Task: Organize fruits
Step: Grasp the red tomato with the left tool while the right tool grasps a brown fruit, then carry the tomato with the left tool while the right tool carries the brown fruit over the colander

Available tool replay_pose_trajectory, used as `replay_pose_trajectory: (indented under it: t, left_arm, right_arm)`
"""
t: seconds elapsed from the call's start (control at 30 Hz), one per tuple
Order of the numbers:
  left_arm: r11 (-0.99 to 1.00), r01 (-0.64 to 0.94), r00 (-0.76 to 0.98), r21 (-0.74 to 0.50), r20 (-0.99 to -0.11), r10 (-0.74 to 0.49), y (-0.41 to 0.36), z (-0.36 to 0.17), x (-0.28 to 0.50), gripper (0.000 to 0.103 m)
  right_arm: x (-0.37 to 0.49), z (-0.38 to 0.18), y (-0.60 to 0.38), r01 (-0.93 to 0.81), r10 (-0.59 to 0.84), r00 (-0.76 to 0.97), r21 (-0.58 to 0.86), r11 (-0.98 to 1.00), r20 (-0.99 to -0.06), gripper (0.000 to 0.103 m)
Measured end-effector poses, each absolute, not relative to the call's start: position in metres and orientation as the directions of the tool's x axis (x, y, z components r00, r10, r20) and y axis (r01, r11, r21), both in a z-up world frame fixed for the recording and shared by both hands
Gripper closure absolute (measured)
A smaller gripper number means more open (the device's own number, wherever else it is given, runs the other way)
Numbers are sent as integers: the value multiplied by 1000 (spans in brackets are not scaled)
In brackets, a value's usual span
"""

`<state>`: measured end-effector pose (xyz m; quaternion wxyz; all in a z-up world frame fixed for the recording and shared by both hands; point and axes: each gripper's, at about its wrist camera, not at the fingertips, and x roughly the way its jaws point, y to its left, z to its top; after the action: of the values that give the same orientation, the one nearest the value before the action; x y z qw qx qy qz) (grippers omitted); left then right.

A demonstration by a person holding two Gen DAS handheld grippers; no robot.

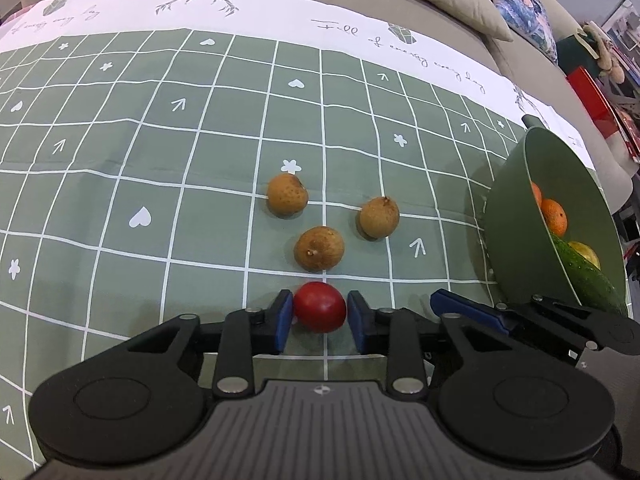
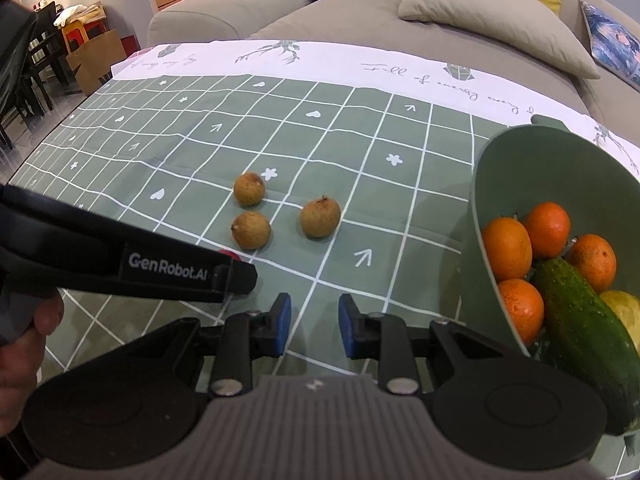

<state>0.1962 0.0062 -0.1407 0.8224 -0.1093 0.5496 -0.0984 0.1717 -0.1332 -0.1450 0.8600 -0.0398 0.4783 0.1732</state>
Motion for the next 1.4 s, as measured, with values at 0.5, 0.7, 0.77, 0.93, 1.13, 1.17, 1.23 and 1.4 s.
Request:
replay_pose_trajectory:
  t: [0.5,0.7,0.77,0.93,1.13,1.17,1.23,1.4]
  left_arm:
    - [968,-41,411,-246,-887,-208,55,-126,191,72]
    - [969,-53,414,-240,-889,-197,65,-125,188,72]
    - [969,-54,414,-241,-888,-198,65,-125,187,72]
    - [971,-51,416,-234,-889,-192,67,-123,185,72]
    - [972,-54,413,-229,-891,-187,70,-121,185,72]
    - [973,-52,414,-227,-891,-186,69,-120,184,72]
    - [974,-44,417,-224,-890,-186,66,-117,182,72]
    - [976,-18,425,-219,-885,-191,59,-108,173,72]
  right_arm:
    - [189,-141,-91,-472,326,492,67,879,-808,80]
    - [199,-145,-74,-521,314,485,18,853,-817,79]
    - [202,-146,-71,-529,309,484,8,849,-819,79]
    - [207,-150,-68,-533,299,468,4,846,-832,80]
    - [207,-151,-67,-535,292,450,7,845,-844,81]
    - [206,-150,-67,-535,294,449,10,845,-844,81]
    - [203,-146,-69,-534,297,450,13,845,-842,81]
    - [190,-134,-77,-536,314,440,34,844,-841,81]
